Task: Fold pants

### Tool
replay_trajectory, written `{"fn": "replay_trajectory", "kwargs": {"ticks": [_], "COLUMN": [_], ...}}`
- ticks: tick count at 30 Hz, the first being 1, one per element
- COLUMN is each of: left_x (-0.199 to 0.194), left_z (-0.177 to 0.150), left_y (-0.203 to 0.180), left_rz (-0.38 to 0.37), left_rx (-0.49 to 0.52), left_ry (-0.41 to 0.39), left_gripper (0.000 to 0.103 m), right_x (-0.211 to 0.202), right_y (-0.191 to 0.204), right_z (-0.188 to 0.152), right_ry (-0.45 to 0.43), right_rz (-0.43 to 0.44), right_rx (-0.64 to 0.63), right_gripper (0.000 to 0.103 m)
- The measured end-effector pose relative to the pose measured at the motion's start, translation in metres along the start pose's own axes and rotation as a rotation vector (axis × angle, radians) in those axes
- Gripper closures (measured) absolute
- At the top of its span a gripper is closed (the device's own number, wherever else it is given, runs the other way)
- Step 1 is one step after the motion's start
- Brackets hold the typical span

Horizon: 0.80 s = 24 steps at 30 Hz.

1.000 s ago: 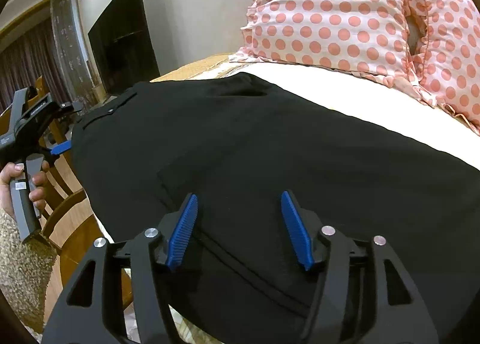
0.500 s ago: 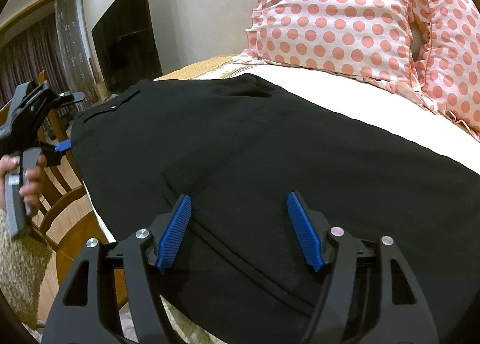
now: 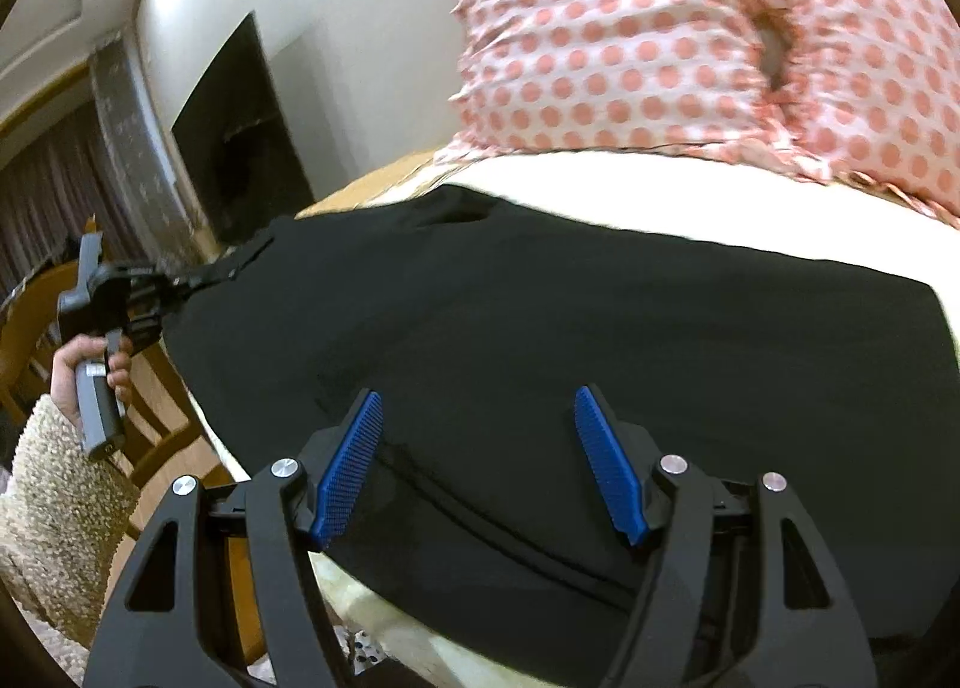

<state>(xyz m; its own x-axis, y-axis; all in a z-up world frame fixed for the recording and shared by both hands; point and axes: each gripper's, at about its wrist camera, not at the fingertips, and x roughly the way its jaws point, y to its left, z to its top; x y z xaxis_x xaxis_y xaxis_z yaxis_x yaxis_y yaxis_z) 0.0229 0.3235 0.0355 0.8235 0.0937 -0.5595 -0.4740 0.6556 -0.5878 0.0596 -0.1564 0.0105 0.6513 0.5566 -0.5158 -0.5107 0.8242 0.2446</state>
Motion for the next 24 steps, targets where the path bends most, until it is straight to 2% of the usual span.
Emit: {"fn": "replay_trajectory", "kwargs": {"ticks": [3,7,9,12,15,18,19,20,22,24], "left_x": [-0.015,-0.038,-0.047,-0.061,-0.076,-0.088,-0.089,-0.087,-0.077,-0.059], "left_z": [0.000,-0.011,-0.026,-0.063,-0.117,-0.194,-0.216,-0.253,-0.305,-0.351], "left_y": [-0.038,-0.113,-0.160,-0.229,-0.294,-0.342,-0.349,-0.355,-0.356,-0.346], "left_rz": [0.020,-0.011,-0.058,-0.167,-0.311,-0.466,-0.493,-0.526,-0.548,-0.538], "left_rx": [0.131,0.329,0.440,0.592,0.746,0.911,0.953,1.023,1.127,1.183], "left_ry": [-0.046,-0.097,-0.098,-0.076,-0.042,0.042,0.066,0.114,0.201,0.349], "left_gripper": [0.091,0.092,0.092,0.092,0.092,0.092,0.092,0.092,0.092,0.092], "right_x": [-0.019,-0.047,-0.061,-0.082,-0.105,-0.128,-0.134,-0.138,-0.146,-0.149], "right_y": [-0.020,-0.048,-0.065,-0.089,-0.112,-0.130,-0.134,-0.138,-0.149,-0.159], "right_z": [-0.001,-0.007,-0.012,-0.019,-0.028,-0.038,-0.041,-0.044,-0.051,-0.058], "right_ry": [-0.036,-0.089,-0.114,-0.147,-0.182,-0.216,-0.226,-0.230,-0.233,-0.224], "right_rz": [-0.023,-0.080,-0.115,-0.164,-0.217,-0.278,-0.300,-0.314,-0.344,-0.368], "right_rx": [0.044,0.096,0.138,0.206,0.275,0.321,0.334,0.343,0.374,0.405], "right_gripper": [0.034,0.034,0.034,0.034,0.034,0.034,0.034,0.034,0.034,0.034]}}
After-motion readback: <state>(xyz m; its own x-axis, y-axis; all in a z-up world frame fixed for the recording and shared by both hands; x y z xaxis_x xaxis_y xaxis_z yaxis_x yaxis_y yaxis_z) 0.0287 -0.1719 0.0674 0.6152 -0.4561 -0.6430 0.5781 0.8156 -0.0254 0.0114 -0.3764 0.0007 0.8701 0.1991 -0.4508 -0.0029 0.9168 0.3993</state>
